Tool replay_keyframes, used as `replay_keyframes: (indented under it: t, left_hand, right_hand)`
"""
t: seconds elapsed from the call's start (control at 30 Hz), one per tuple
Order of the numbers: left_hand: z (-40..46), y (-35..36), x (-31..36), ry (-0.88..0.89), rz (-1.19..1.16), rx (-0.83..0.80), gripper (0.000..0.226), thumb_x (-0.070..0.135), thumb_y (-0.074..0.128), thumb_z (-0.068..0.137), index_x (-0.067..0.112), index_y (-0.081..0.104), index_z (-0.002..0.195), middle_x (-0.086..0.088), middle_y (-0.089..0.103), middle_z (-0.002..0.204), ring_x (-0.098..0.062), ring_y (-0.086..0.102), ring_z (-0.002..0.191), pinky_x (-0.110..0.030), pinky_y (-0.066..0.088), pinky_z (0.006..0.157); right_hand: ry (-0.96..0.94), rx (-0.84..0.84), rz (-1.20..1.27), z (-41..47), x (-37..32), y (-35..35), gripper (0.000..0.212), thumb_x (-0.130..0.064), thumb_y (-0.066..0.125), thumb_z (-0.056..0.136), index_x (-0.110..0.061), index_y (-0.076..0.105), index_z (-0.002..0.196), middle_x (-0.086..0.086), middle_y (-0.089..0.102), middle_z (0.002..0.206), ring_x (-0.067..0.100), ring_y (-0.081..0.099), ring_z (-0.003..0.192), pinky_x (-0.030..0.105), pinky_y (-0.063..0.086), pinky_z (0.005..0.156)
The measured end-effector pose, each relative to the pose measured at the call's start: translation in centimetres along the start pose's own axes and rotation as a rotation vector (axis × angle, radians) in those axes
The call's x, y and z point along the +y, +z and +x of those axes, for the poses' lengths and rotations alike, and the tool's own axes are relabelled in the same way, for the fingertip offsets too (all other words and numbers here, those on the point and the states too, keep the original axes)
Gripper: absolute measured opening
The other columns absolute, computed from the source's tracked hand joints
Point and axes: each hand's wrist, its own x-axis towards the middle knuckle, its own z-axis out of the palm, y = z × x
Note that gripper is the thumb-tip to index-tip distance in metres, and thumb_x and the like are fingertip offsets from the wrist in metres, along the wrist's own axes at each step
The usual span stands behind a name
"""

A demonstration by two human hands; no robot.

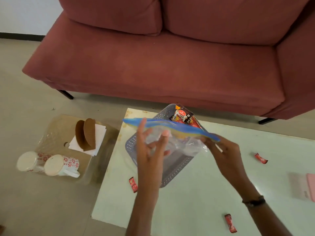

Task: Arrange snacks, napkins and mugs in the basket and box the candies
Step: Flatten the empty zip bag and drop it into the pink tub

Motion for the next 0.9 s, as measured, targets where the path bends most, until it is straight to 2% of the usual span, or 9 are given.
replay_keyframes:
  t: [0.13, 0.23, 0.3, 0.37, 0.43, 0.57, 0.67, 0.77, 0.9]
  left_hand:
    - [0.7, -0.9, -1.2, 0.114, 0.158, -0.006, 0.098, 0.035, 0.084, 0.06, 0.047, 0.02, 0.133, 0.02, 0.032, 0.138, 0.015, 0.04, 0.121, -0.014, 0.048, 0.092]
    - [0.5, -0.3, -3.3, -0.052, 0.412, -0.191, 0.118, 0.05, 0.081, 0.044, 0.034, 0.019, 0.142, 0.009, 0.031, 0.149, -0.004, 0.035, 0.135, -0.034, 0.034, 0.112]
    - [-0.5, 1.1, -4.3, -0.212, 0.425, -0.355, 0.103, 0.048, 0.081, 0.046, 0.029, 0.037, 0.137, 0.007, 0.051, 0.137, -0.01, 0.048, 0.127, -0.035, 0.039, 0.107]
    - [-1.8, 3.2, -5.2, -0.284, 0.364, -0.471, 0.052, 0.029, 0.081, 0.064, 0.023, 0.063, 0.112, 0.007, 0.072, 0.106, -0.01, 0.066, 0.102, -0.029, 0.049, 0.091]
    - [-3.4, 5.9, -6.2, -0.289, 0.308, -0.503, 0.017, 0.007, 0.069, 0.079, 0.015, 0.069, 0.094, 0.003, 0.077, 0.082, -0.012, 0.071, 0.075, -0.022, 0.052, 0.071]
    - [-7.3, 12.0, -9.2, -0.319, 0.224, -0.468, 0.017, 0.008, 0.062, 0.085, 0.012, 0.064, 0.101, -0.005, 0.077, 0.091, -0.025, 0.073, 0.073, -0.022, 0.057, 0.065]
    - [-10.3, 16.7, -12.4, -0.4, 0.19, -0.484, 0.021, 0.009, 0.062, 0.084, 0.017, 0.062, 0.104, -0.004, 0.076, 0.097, -0.026, 0.073, 0.075, -0.021, 0.057, 0.066]
    - [-13.9, 23.1, -16.1, -0.47, 0.207, -0.585, 0.022, 0.01, 0.062, 0.084, 0.018, 0.062, 0.104, -0.006, 0.075, 0.1, -0.026, 0.072, 0.073, -0.023, 0.058, 0.07]
    - [-18.4, 31.8, -20.8, -0.526, 0.244, -0.716, 0.028, 0.007, 0.059, 0.086, 0.018, 0.059, 0.112, -0.001, 0.076, 0.099, -0.021, 0.071, 0.06, -0.019, 0.054, 0.057]
  right_hand:
    - [0.053, -0.014, 0.221, 0.8, -1.0, -4.9, 0.016, -0.021, 0.059, 0.086, -0.015, 0.073, 0.089, -0.007, 0.076, 0.085, 0.005, 0.068, 0.083, 0.012, 0.05, 0.077]
    - [0.144, 0.032, 0.388, 0.6, -1.2, -8.5, 0.018, -0.024, 0.056, 0.086, -0.012, 0.069, 0.088, -0.005, 0.074, 0.074, 0.01, 0.07, 0.073, 0.016, 0.054, 0.069]
    - [0.198, 0.068, 0.405, 0.3, -0.7, -10.6, 0.016, -0.021, 0.054, 0.091, -0.011, 0.067, 0.089, -0.007, 0.073, 0.069, 0.008, 0.071, 0.067, 0.009, 0.05, 0.056]
    - [0.238, 0.112, 0.431, 0.0, 0.3, -12.7, 0.016, -0.02, 0.053, 0.094, -0.012, 0.066, 0.089, -0.007, 0.074, 0.071, 0.009, 0.072, 0.066, 0.007, 0.044, 0.047]
    - [0.267, 0.106, 0.48, -0.5, 2.0, -15.3, 0.019, -0.03, 0.053, 0.093, -0.016, 0.066, 0.09, -0.003, 0.076, 0.084, 0.014, 0.073, 0.077, 0.009, 0.045, 0.05]
    - [0.364, -0.192, 0.509, -3.2, 7.0, -21.4, 0.068, -0.064, 0.062, 0.072, -0.025, 0.05, 0.127, -0.004, 0.062, 0.128, 0.019, 0.06, 0.117, 0.032, 0.047, 0.091]
    - [0.466, -0.369, 0.416, -6.0, 11.0, -26.1, 0.077, -0.048, 0.078, 0.065, -0.037, 0.043, 0.132, -0.01, 0.061, 0.128, 0.016, 0.06, 0.116, 0.04, 0.044, 0.102]
    - [0.504, -0.341, 0.284, -8.3, 15.1, -32.7, 0.062, -0.025, 0.071, 0.079, -0.042, 0.041, 0.13, -0.011, 0.066, 0.121, 0.014, 0.068, 0.1, 0.035, 0.052, 0.093]
    - [0.501, -0.283, 0.234, -11.2, 19.8, -42.0, 0.051, -0.011, 0.057, 0.091, -0.043, 0.044, 0.129, -0.011, 0.069, 0.114, 0.014, 0.069, 0.078, 0.015, 0.047, 0.059]
